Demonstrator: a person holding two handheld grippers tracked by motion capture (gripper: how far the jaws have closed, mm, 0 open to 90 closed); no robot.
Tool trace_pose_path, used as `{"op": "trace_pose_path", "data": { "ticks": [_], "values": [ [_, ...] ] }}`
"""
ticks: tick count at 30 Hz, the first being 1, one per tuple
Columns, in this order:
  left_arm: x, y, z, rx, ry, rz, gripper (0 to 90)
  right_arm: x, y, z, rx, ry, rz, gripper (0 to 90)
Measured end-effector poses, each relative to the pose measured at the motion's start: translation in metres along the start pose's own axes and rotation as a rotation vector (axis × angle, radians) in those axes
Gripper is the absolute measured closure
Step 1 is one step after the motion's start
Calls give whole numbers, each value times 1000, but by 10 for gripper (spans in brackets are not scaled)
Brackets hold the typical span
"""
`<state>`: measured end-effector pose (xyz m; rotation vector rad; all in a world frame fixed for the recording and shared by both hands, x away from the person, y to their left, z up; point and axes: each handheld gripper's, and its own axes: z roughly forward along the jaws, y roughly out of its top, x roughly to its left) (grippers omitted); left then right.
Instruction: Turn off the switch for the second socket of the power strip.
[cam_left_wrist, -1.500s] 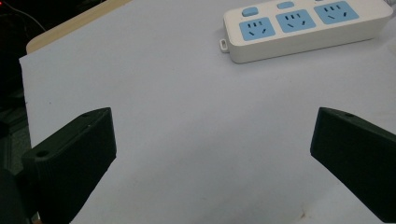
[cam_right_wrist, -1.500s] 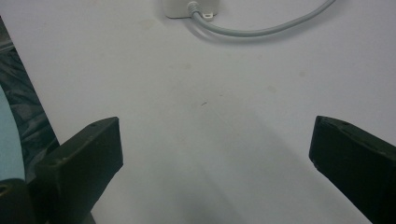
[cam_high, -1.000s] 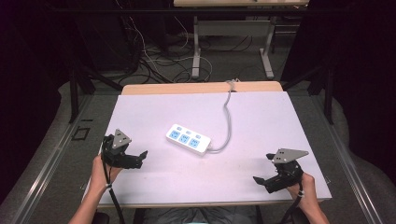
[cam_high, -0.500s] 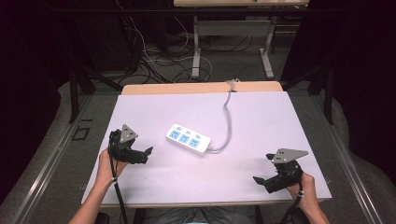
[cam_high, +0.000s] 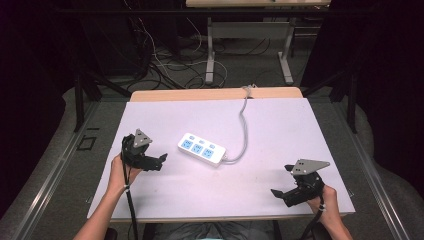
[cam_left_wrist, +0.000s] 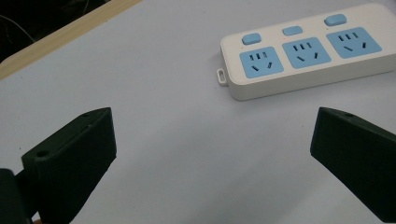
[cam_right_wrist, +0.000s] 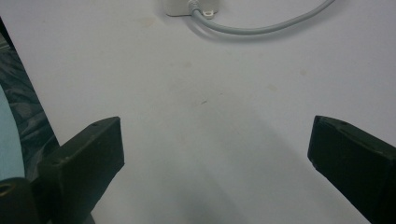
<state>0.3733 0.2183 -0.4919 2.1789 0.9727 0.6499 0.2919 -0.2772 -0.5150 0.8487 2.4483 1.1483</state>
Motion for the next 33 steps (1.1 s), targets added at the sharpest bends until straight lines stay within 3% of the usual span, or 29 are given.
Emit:
{"op": "trace_pose_path", "data": {
  "ticks": [6,8,18,33],
  "values": [
    [0,4,3,6,-4,15,2,0,0,0,-2,-6,-7,31],
    [0,6,5,3,-10,9,2,-2,1,0,11,11,-20,31],
    [-3,20,14,-17,-21,21,3,0,1,0,15,9,-8,32],
    [-2,32,31,-8,-59,0,3,-1,0,1,15,5,-5,34]
  ]
}}
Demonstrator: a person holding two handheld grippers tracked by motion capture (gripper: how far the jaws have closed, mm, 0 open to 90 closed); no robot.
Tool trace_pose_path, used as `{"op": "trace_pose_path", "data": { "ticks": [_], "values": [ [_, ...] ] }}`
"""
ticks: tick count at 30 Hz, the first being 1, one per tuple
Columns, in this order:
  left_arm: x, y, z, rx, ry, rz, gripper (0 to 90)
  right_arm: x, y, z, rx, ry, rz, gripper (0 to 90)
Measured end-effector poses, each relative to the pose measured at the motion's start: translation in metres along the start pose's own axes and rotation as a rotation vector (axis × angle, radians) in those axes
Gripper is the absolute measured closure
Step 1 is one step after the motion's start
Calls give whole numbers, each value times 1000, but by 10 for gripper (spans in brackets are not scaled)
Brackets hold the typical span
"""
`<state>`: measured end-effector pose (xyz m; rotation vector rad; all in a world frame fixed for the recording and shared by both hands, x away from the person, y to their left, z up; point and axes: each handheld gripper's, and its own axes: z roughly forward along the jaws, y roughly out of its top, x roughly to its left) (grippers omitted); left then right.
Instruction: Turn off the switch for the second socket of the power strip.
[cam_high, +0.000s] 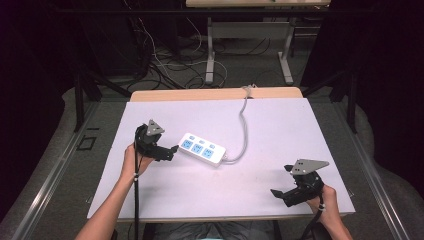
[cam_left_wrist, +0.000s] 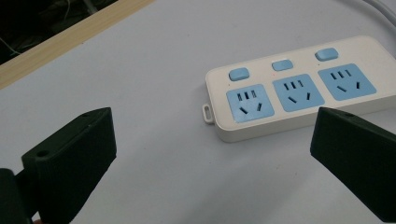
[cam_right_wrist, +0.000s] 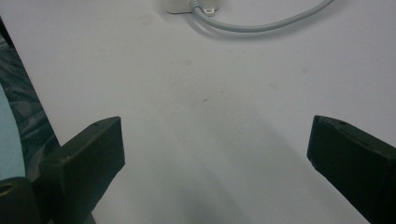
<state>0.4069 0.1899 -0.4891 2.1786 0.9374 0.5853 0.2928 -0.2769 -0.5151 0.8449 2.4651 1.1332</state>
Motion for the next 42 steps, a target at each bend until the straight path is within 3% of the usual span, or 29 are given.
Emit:
{"op": "trace_pose_path", "data": {
  "ticks": [8,13,21,25,42],
  "values": [
    [1,4,7,6,0,15,3,-1,0,0,-3,0,-10,35],
    [0,7,11,7,-13,-13,3,0,0,-1,-2,0,-5,35],
    [1,12,17,24,-20,16,3,-1,0,0,-4,-2,-13,36],
    [-1,15,22,16,-29,-9,3,0,0,-1,2,2,-3,36],
    [-3,22,35,31,-46,-1,3,0,0,0,7,6,0,36]
  ]
}}
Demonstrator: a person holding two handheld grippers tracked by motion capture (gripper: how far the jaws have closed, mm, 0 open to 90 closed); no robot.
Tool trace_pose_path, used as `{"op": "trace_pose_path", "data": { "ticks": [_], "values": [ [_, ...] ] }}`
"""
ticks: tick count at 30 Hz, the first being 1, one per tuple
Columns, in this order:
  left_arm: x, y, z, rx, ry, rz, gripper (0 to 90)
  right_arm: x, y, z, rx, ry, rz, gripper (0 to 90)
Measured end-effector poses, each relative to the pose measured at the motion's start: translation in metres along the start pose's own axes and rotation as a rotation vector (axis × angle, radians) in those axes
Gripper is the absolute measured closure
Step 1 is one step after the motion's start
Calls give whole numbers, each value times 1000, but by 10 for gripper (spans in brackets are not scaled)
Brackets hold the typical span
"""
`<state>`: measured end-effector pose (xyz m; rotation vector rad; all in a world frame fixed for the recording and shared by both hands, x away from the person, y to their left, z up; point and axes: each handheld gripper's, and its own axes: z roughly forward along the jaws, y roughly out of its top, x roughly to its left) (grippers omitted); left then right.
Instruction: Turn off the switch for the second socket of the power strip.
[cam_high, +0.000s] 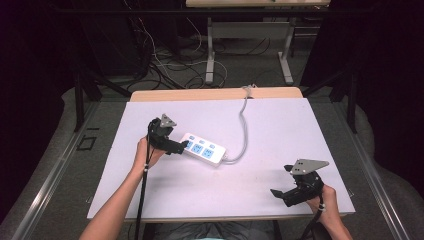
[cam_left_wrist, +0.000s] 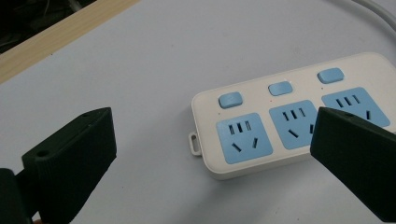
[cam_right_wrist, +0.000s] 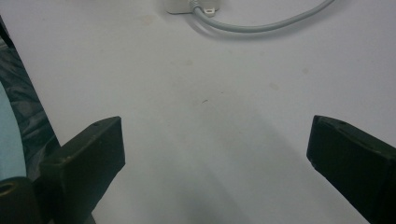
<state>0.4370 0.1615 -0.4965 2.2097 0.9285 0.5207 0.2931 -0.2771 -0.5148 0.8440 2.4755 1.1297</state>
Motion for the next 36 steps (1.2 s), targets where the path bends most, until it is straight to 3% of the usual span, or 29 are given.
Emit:
{"op": "trace_pose_path", "data": {
  "ticks": [16,22,33,36],
  "values": [
    [-3,10,12,-18,-7,-19,0,-1,0,0,-10,-6,-9,36],
    [-5,14,19,-5,-24,-6,11,-1,0,0,-10,-3,-11,37],
    [-14,20,27,2,-35,20,181,0,0,0,-1,-2,-2,36],
    [-17,21,31,-20,-27,23,247,0,0,0,-8,-7,-2,37]
  ]
}}
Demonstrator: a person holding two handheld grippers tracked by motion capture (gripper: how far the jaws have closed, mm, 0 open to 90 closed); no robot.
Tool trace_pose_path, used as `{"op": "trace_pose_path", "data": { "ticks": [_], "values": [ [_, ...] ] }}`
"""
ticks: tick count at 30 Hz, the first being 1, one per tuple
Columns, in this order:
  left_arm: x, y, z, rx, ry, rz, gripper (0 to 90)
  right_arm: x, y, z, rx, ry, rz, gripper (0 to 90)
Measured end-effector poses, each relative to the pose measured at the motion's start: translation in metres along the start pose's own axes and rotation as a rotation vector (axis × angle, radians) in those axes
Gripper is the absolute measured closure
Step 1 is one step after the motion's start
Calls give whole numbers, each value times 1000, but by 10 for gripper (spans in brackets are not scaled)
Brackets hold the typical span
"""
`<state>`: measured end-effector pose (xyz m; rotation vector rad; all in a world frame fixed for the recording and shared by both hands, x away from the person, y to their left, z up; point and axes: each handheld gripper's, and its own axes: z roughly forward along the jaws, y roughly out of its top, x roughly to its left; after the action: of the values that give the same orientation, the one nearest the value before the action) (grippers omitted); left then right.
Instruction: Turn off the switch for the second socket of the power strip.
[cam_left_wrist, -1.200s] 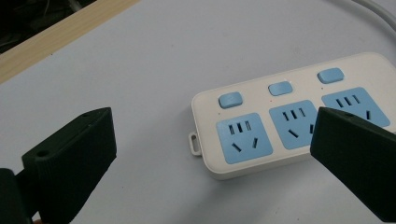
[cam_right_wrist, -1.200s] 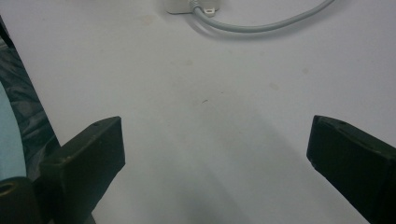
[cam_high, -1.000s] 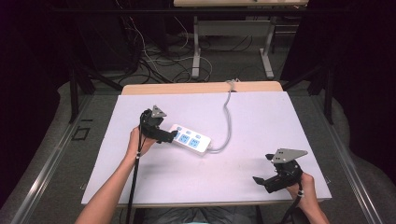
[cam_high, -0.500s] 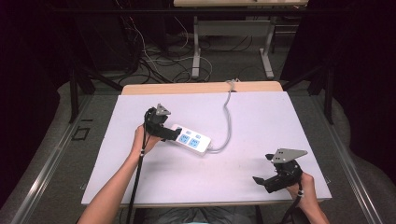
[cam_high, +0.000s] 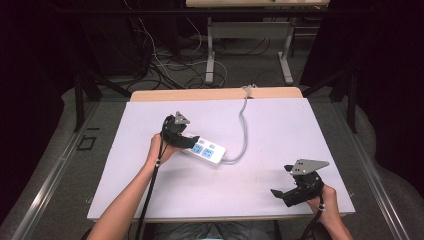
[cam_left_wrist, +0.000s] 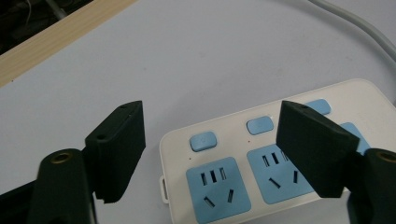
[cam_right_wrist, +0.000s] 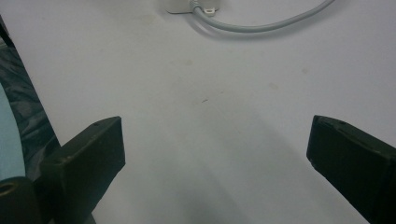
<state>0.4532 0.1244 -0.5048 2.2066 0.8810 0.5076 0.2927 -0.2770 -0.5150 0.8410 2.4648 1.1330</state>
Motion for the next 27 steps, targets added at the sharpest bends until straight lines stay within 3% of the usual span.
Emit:
{"op": "trace_pose_path", "data": {
  "ticks": [6,14,15,17,18,21,27],
  "values": [
    [-3,1,4,1,-21,5,453,0,0,-1,16,8,-3,37],
    [-9,2,9,19,-71,43,724,0,0,0,7,6,-2,38],
    [-11,2,11,4,-64,38,751,0,0,-1,16,10,-2,38],
    [-10,2,12,28,-88,52,806,0,0,0,4,4,-3,39],
    [-12,1,15,13,-83,46,832,0,0,0,6,8,-1,39],
    [-14,1,18,19,-102,55,893,1,0,0,4,0,-2,38],
    [-16,2,24,40,-136,64,900,0,0,0,7,7,-1,39]
  ]
}}
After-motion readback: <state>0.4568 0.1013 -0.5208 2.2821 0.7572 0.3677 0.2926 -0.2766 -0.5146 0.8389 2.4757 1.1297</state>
